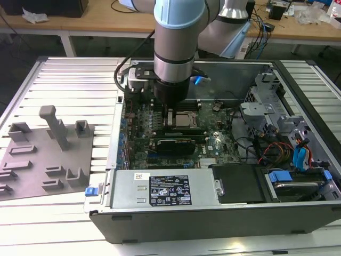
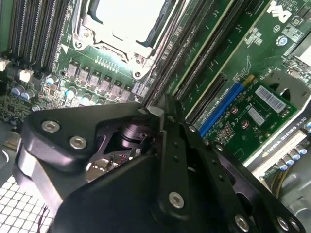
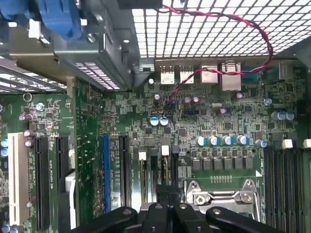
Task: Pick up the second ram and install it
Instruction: 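Press down the second ram until it locks into place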
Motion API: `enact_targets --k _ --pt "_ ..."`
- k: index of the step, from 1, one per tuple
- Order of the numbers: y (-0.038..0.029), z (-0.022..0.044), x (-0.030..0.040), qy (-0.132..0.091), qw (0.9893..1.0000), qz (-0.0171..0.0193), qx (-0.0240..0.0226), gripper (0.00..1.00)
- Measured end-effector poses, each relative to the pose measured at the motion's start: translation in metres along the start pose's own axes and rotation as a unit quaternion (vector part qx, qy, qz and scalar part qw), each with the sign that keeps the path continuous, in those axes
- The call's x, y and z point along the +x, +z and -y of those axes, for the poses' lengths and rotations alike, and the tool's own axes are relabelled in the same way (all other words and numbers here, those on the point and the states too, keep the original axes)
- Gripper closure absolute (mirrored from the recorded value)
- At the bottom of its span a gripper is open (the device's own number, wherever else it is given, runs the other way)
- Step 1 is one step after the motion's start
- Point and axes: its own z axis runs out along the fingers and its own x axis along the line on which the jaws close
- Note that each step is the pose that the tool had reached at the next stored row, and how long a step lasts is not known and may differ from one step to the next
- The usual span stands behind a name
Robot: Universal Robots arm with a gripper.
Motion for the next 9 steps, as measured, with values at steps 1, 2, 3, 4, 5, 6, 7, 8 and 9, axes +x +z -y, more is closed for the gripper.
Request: enact_targets --k 1,2,3,4,5,6,7,8,9 --pt "0.0 0.0 -0.0001 0.0 1.0 0.0006 0.0 0.89" --pt "-0.0053 -0.0001 -0.0002 0.0 1.0 0.0013 0.0003 0.89" --pt "-0.0081 0.0008 -0.0002 0.0 1.0 0.001 0.0001 0.89" --pt "-0.0082 0.0027 -0.0003 0.0 1.0 0.001 0.0002 0.89" --pt "-0.0084 0.0064 -0.0003 0.0 1.0 0.001 0.0 0.89" --pt "-0.0085 0.0114 -0.0004 0.0 1.0 0.0018 -0.0001 0.89" --pt "-0.0086 0.0133 -0.0005 0.0 1.0 0.0023 -0.0001 0.89" --pt "-0.0087 0.0149 -0.0006 0.0 1.0 0.003 -0.0002 0.89" --pt "-0.0087 0.0166 -0.0007 0.0 1.0 0.0039 -0.0002 0.89"
